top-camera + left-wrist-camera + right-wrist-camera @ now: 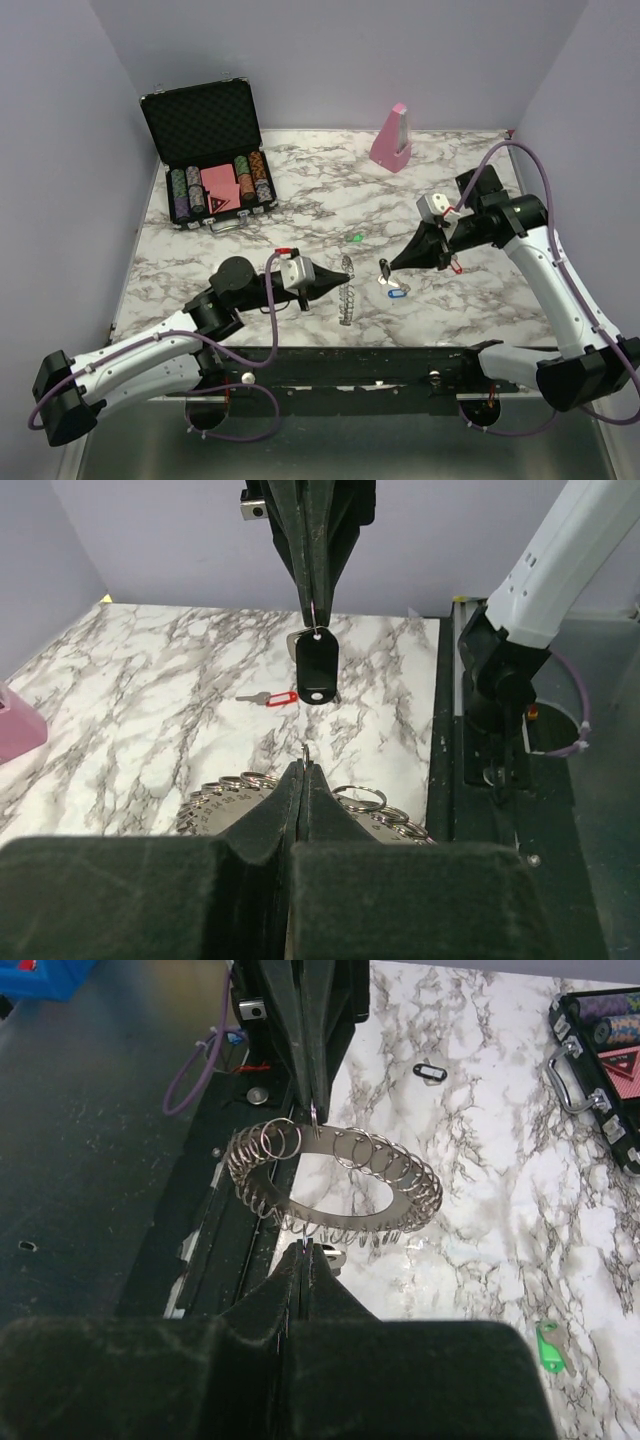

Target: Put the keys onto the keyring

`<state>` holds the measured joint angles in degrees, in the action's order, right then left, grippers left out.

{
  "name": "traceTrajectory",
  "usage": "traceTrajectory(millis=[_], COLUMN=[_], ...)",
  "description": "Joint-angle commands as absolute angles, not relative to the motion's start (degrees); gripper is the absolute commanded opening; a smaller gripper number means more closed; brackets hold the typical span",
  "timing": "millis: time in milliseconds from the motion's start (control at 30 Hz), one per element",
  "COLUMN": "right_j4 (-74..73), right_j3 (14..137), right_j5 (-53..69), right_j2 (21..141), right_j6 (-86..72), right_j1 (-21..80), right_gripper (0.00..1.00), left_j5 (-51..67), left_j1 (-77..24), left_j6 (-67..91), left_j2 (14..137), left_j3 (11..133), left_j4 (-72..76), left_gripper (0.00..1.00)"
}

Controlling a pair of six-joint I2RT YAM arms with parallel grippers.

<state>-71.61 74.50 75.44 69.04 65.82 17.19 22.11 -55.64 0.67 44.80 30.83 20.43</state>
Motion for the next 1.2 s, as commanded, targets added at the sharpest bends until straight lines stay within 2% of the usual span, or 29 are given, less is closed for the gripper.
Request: traceTrajectory(millis=[0,167,333,567,733,1167], right_j4=[-76.63,-81.29,-81.3,-81.3,-80.95,-72.43], right_j3=[74.79,74.62,71.9,72.33,74.61,75.59], right_j5=[75.06,74.36,73.92,72.6,73.39,71.72], right_j2=[70.05,71.01,71.19,72.68,75.05,74.71], right_j6=[73.72,82.51,89.37,95.0,93.79,78.67], right_j1=[18.02,18.72,19.69,20.21,20.39,20.3], right_gripper=[0.0,0.0,0.0,0.0,0.01,0.01], left_j5=[23.11,26.62,29.09,26.81,23.74,16.44], left_j1=[-55.99,-55.99,-56.07,-56.07,-56.51,-57.83], left_j6=[-3.78,-10.35,-20.82,-21.1,-19.34,-12.57], left_j2=[46.58,47.9,47.9,49.04,49.57,53.08], left_j3=[32.52,29.89,30.76,31.56,31.2,33.4], left_j4=[23.54,30.05,26.47,24.78,27.16,27.69], left_gripper=[0.0,0.0,0.0,0.0,0.0,0.0])
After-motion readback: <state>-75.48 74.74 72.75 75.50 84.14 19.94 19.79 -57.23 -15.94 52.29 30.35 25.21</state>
